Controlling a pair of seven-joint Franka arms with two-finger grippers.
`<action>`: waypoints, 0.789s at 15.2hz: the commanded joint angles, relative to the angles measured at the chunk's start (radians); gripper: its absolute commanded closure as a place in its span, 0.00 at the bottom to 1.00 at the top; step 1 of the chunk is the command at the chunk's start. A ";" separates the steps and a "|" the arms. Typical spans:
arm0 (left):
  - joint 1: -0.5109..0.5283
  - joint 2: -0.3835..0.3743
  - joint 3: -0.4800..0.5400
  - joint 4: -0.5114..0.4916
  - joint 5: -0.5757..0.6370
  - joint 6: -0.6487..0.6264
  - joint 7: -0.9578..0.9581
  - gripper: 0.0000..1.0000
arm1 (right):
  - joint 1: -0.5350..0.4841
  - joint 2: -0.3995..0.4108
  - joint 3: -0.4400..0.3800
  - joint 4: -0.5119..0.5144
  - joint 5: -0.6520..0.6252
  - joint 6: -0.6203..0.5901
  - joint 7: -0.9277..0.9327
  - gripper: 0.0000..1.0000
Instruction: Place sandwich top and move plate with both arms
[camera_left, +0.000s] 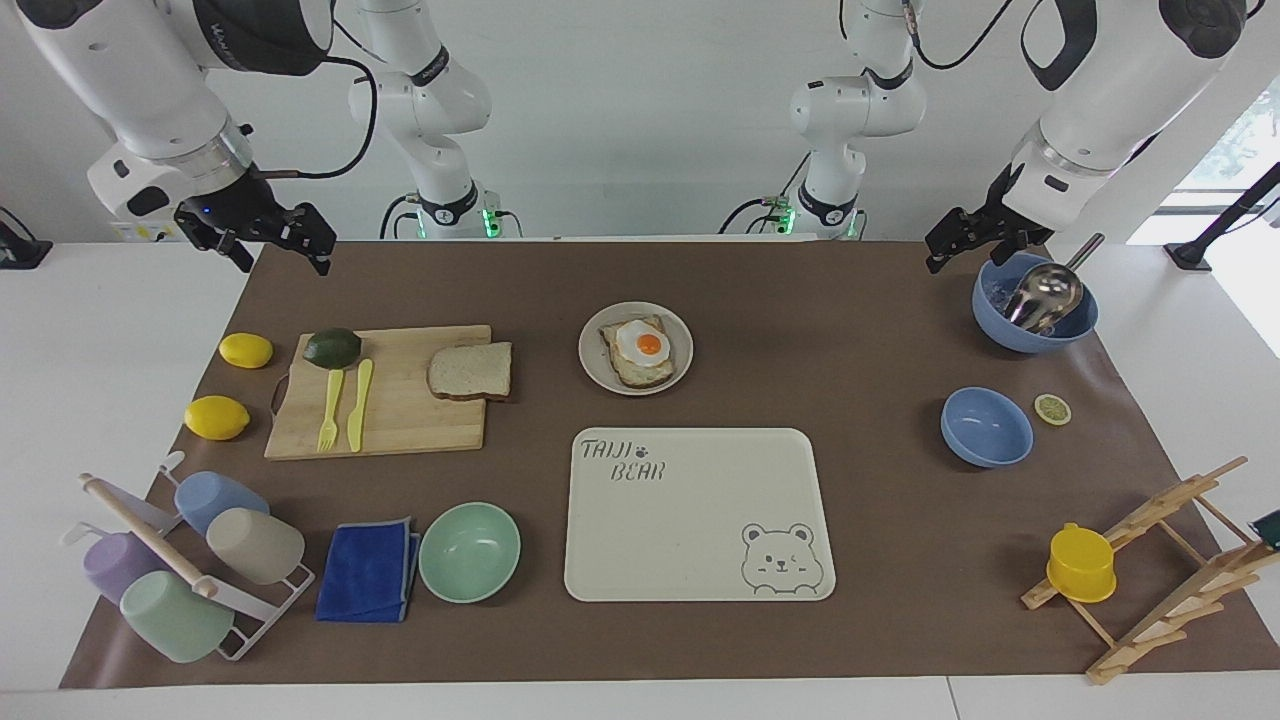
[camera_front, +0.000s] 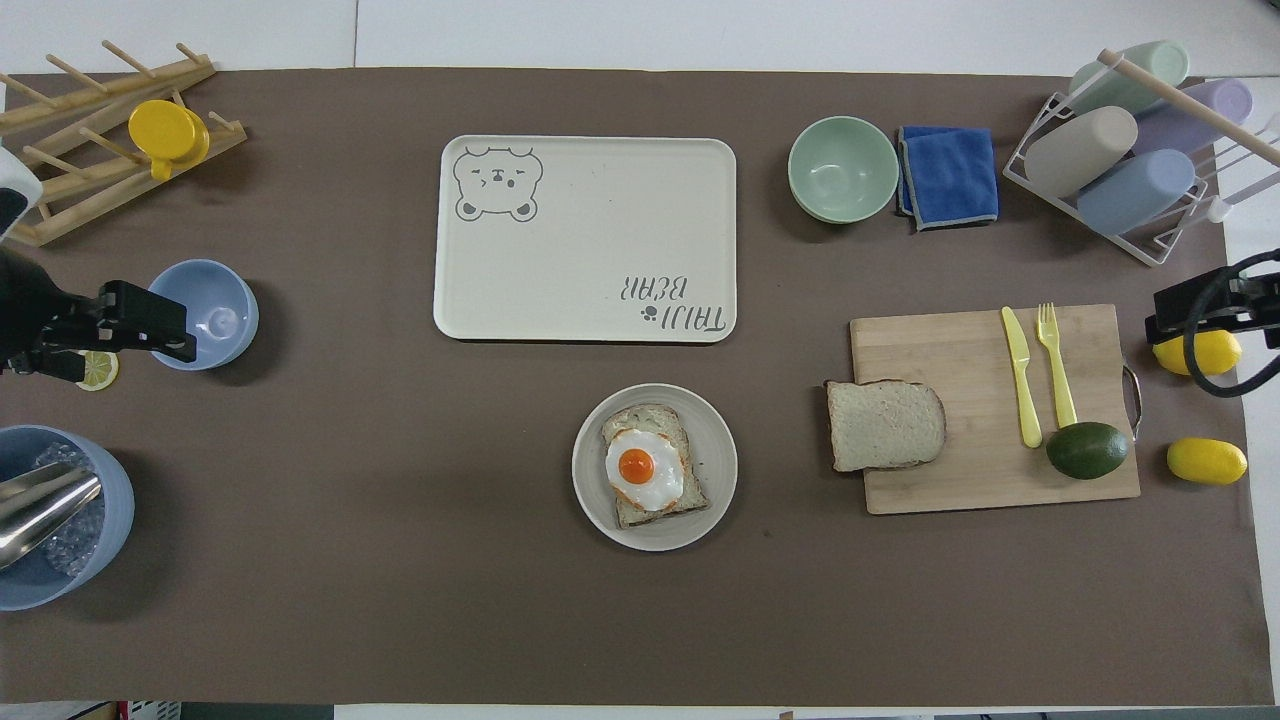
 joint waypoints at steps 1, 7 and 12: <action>0.012 -0.026 -0.008 -0.027 -0.001 0.015 0.001 0.00 | -0.005 -0.005 0.004 -0.002 0.002 0.007 -0.028 0.00; 0.012 -0.026 -0.008 -0.027 -0.001 0.015 0.001 0.00 | -0.005 -0.010 0.008 -0.010 0.004 0.003 -0.017 0.00; 0.012 -0.025 -0.008 -0.027 -0.001 0.015 0.001 0.00 | 0.008 -0.001 0.027 -0.010 0.048 0.061 -0.031 0.00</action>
